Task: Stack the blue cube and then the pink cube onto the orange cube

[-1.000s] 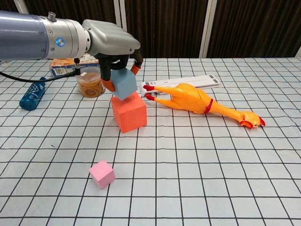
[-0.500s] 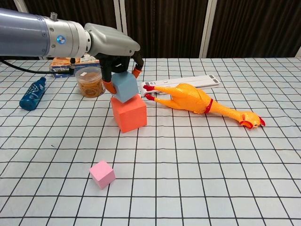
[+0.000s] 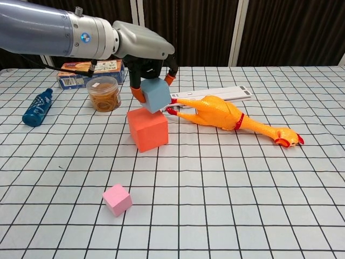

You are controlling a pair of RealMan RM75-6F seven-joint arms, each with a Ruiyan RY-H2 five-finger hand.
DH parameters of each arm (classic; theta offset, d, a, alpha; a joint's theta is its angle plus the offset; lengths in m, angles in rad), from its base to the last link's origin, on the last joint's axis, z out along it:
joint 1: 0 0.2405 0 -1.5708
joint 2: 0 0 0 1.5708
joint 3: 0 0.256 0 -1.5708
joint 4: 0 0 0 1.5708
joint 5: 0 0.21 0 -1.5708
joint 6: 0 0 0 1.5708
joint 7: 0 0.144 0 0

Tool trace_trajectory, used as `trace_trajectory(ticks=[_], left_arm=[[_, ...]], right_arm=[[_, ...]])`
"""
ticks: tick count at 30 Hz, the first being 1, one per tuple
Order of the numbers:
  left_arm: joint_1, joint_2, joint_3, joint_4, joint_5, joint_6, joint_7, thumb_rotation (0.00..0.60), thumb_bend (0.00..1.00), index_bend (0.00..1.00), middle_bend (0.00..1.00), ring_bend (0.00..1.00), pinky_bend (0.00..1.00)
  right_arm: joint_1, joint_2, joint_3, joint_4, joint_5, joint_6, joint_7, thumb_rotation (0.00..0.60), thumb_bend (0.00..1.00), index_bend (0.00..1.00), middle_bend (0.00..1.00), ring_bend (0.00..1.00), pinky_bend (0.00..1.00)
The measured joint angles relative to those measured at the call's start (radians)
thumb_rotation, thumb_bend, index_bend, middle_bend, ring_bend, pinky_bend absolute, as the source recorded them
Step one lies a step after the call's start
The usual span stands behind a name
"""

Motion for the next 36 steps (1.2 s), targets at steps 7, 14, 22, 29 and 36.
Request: trace_trajectory(ticks=[7, 14, 22, 29, 36], left_arm=[[-0.025, 0.021, 0.002, -0.045, 0.015, -0.034, 0.002, 0.600, 0.32, 0.72, 0.70, 0.74, 1.00], [-0.043, 0.042, 0.020, -0.083, -0.015, -0.047, 0.054, 0.600, 0.32, 0.72, 0.70, 0.74, 1.00], [-0.045, 0.053, 0.045, -0.080, -0.047, -0.033, 0.091, 0.600, 0.32, 0.72, 0.70, 0.74, 1.00], [-0.043, 0.032, 0.051, -0.056, -0.036, -0.025, 0.082, 0.600, 0.32, 0.72, 0.70, 0.74, 1.00], [-0.039, 0.024, 0.046, -0.051, -0.010, -0.012, 0.058, 0.600, 0.32, 0.72, 0.70, 0.74, 1.00]], right_arm=[[0.000, 0.007, 0.001, 0.002, 0.003, -0.004, 0.014, 0.600, 0.12, 0.21, 0.07, 0.24, 0.26], [-0.003, 0.018, -0.001, -0.003, 0.001, -0.001, 0.026, 0.600, 0.12, 0.21, 0.07, 0.24, 0.26], [-0.004, 0.013, -0.004, 0.003, 0.009, -0.002, 0.024, 0.600, 0.12, 0.21, 0.07, 0.24, 0.26], [0.000, 0.009, -0.003, 0.004, 0.016, -0.004, 0.018, 0.600, 0.12, 0.21, 0.07, 0.24, 0.26], [0.003, 0.009, -0.003, 0.007, 0.023, -0.007, 0.017, 0.600, 0.12, 0.21, 0.07, 0.24, 0.26]])
